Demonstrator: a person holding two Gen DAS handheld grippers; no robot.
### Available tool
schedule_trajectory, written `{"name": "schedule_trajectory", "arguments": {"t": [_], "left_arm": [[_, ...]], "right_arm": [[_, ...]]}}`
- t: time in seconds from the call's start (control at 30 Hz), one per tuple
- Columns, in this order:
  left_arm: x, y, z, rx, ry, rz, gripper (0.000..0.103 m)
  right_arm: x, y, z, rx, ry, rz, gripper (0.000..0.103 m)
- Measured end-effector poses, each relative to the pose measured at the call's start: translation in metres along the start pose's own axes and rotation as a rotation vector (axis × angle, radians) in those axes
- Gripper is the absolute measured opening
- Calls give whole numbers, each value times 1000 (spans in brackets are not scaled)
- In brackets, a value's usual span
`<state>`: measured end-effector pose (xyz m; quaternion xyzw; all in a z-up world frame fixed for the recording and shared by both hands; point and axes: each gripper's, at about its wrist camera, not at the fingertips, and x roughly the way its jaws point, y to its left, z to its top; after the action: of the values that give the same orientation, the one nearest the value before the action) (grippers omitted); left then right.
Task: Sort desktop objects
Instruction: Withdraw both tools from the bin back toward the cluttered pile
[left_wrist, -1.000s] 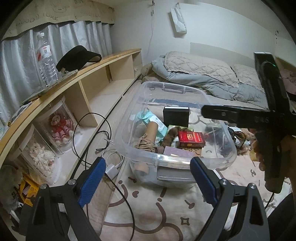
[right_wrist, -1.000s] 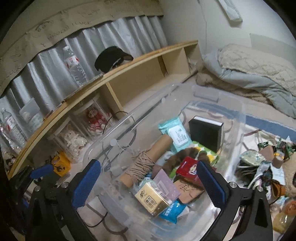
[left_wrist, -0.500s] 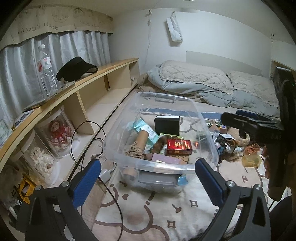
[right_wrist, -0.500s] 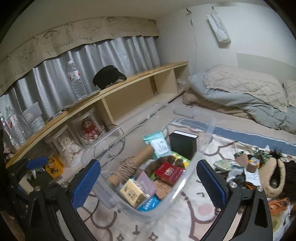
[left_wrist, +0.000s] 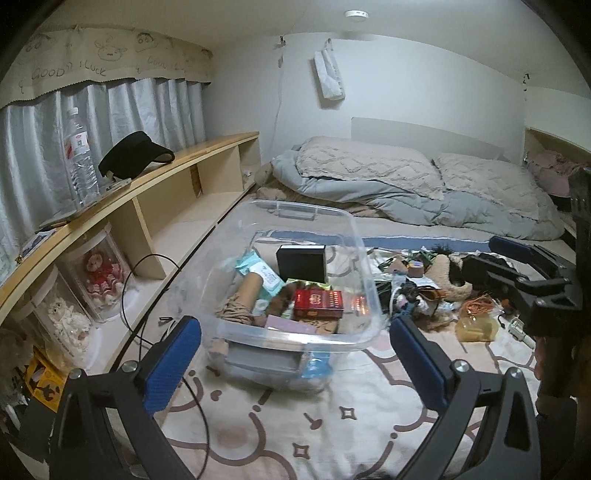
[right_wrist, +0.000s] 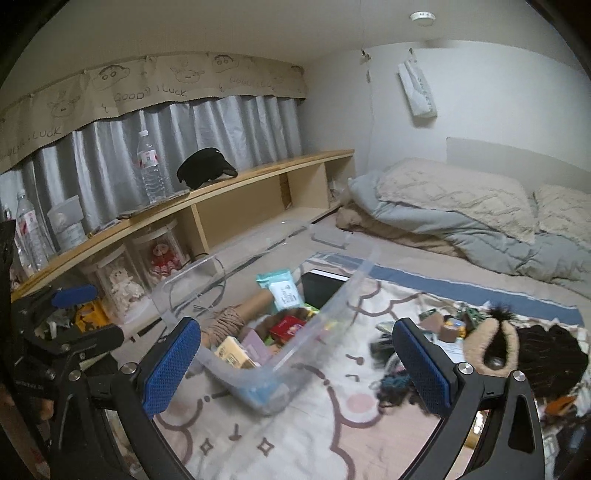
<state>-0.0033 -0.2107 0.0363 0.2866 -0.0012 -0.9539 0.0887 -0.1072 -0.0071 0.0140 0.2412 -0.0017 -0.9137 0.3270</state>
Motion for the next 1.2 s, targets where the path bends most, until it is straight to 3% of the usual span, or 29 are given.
{"name": "schedule_trajectory", "arguments": {"t": [0.57, 1.2], "left_arm": [[-19, -35, -3, -9, -55, -52, 103], [-17, -89, -1, -21, -160, -185, 103]], "right_arm": [[-53, -27, -24, -12, -25, -123, 103], [-113, -86, -53, 26, -66, -286, 103]]}}
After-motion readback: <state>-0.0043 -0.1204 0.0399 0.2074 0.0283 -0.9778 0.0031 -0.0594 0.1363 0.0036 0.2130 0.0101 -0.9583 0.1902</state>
